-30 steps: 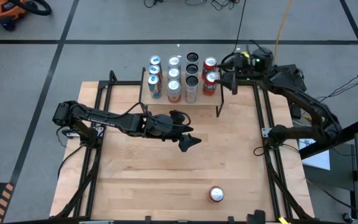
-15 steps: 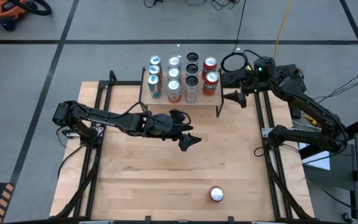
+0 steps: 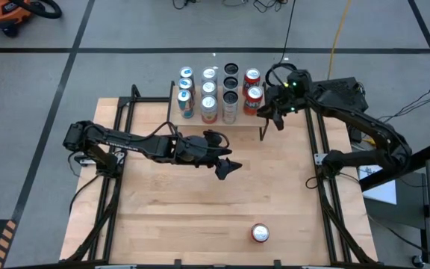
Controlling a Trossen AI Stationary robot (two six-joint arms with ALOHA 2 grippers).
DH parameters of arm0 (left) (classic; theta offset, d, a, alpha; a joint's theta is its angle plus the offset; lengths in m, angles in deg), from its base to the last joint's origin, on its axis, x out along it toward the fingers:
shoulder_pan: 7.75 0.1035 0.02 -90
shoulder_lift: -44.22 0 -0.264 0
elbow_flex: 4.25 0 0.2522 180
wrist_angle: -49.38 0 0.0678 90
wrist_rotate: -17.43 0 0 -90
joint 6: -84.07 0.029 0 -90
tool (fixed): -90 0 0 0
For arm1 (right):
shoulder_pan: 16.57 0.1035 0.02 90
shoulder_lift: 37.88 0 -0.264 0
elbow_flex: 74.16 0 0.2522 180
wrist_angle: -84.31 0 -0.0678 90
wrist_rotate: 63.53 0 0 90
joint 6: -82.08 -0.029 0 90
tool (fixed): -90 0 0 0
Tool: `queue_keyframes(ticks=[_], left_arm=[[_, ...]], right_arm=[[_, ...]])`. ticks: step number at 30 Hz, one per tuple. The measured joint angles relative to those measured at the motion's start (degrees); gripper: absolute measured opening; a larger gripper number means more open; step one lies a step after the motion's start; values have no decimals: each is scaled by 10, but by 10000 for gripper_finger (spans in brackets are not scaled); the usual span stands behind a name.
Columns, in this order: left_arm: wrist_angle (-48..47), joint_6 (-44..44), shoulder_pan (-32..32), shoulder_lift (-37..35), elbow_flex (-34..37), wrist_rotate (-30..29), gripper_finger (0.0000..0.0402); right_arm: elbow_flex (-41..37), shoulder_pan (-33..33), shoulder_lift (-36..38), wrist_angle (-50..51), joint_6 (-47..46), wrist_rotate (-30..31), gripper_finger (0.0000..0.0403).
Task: Place canned beverage on shelf
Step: Put the top red soda can aligned with the other red soda can on the shelf
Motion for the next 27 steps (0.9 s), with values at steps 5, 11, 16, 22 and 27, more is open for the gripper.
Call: queue_keyframes(ticks=[5,11,16,22,27], left_arm=[[0,0,0,0,0,-1,400],[0,0,0,0,0,-2,400],[0,0,0,0,0,-2,400],[0,0,0,0,0,-2,400],[0,0,0,0,0,-2,400]], right_arm=[[0,4,-20,-14,25,1,38],[0,4,-39,-45,43,2,3],[0,4,-48,-50,42,30,5],[0,3,-48,-59,56,63,6],[0,3,-48,-67,57,66,6]])
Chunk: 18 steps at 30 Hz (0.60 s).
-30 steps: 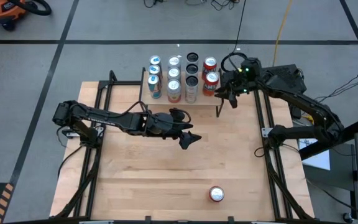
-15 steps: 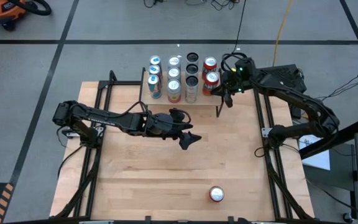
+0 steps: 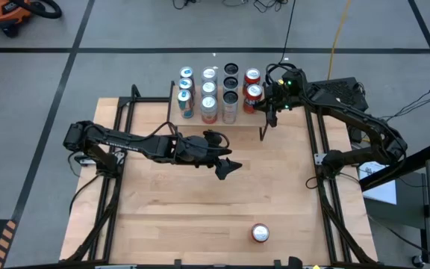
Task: Place canned beverage on shelf
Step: Put the top red soda can aligned with the other red soda can on the shelf
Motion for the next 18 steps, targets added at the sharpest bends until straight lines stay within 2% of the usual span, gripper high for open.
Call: queue_keyframes(ticks=[6,14,18], left_arm=[[0,0,0,0,0,4,400],[0,0,-1,0,0,4,400],[0,0,-1,0,0,4,400]], right_arm=[[0,0,0,1,-2,11,6],[0,16,0,-1,-14,-6,6],[0,18,0,0,-7,20,6]])
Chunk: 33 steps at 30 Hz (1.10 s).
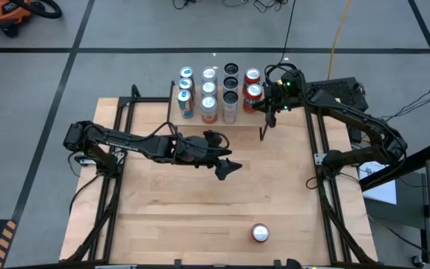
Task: Place canned beverage on shelf
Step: Put the top red soda can aligned with the other red soda can on the shelf
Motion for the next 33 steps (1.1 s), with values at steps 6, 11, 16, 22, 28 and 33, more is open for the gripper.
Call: queue_keyframes(ticks=[6,11,16,22,28,33], left_arm=[[0,0,0,0,0,0,400],[0,0,0,0,0,0,400],[0,-1,0,0,0,0,400],[0,-1,0,0,0,0,400],[0,-1,0,0,0,0,400],[0,-2,-3,0,0,0,400]], right_arm=[[0,0,0,0,6,8,6],[0,0,0,0,7,25,6],[0,0,0,-1,9,36,6],[0,0,0,-6,9,36,6],[0,0,0,-11,10,58,6],[0,0,0,-11,10,65,6]])
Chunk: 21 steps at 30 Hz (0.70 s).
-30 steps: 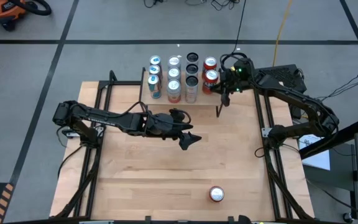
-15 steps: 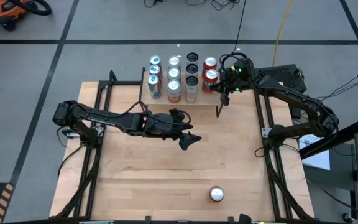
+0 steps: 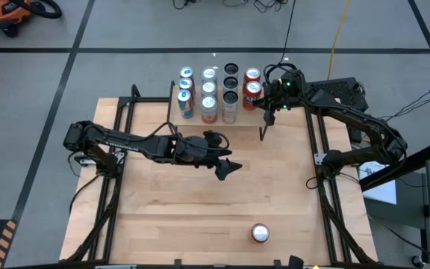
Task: Place canned beverage on shelf
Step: Put the top red soda can aligned with the other red soda can on the shelf, then put the red soda can aligned with the other red soda can on the shelf
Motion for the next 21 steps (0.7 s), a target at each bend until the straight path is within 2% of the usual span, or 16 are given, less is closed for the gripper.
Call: queue_keyframes(ticks=[8,12,15,21], left_arm=[[-14,-13,-7,0,0,0,400],[-30,-14,-11,0,0,-1,400],[-30,-15,-16,0,0,-1,400],[-30,-24,-21,0,0,-3,400]], right_arm=[[0,0,1,3,-23,-6,6],[0,0,11,18,-57,-54,6],[0,1,30,54,-94,-88,6],[0,20,106,179,-127,-109,6]])
